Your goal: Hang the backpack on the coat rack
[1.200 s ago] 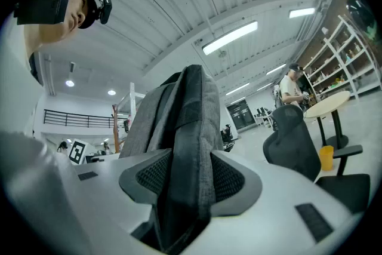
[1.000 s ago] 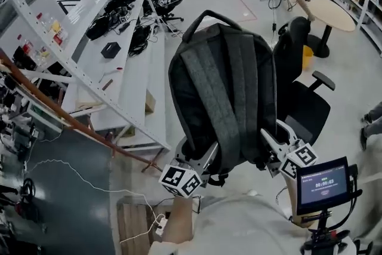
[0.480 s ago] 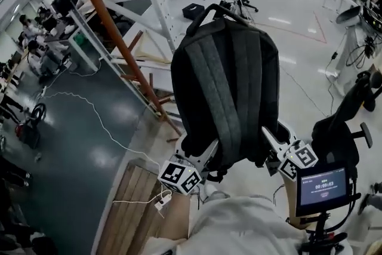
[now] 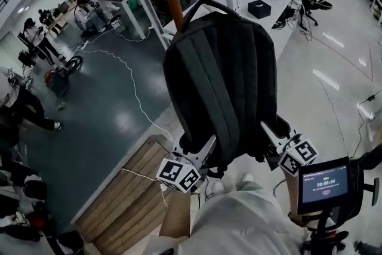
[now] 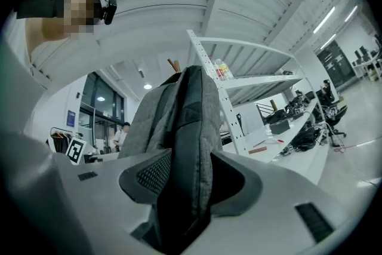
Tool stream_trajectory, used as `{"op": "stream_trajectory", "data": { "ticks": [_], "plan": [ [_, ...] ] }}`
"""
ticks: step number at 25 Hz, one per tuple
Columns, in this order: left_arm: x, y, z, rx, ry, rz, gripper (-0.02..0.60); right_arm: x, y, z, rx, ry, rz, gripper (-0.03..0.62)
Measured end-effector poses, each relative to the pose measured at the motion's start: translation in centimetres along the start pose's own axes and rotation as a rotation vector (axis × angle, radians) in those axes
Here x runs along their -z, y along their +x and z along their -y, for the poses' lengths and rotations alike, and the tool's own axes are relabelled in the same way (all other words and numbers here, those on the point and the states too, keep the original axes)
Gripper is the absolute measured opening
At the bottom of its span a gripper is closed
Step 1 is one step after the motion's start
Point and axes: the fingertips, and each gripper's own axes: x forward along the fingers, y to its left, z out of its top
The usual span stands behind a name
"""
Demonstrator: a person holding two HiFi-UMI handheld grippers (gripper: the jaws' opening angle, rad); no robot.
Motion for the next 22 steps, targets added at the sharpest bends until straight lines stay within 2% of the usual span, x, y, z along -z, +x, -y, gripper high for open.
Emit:
{"op": "stream_trajectory", "data": {
  "ticks": [4, 11, 15, 22],
  "plan": [
    [-1.4, 2.4, -1.5, -0.101, 0.009, 0.038, 0.327, -1.8, 4.0, 2.8, -0.095, -0.01, -0.003, 0.204],
    [-3.5, -0.3, -1.7, -0.2, 0.037, 0.111, 0.327, -3.3, 5.9, 0.1, -0.227, -0.034, -0.021, 0.204],
    [-4.7, 1.9, -4.2, -0.222, 0.052, 0.118, 0.327, -4.4, 9.3, 1.7, -0.243, -0.035, 0.011, 0.204],
    [-7.7, 2.0, -4.3, -0.22, 0.136, 0.168, 0.327, -6.8, 10.5, 0.8, -0.284, -0.066, 0.082, 0.204]
  ]
}}
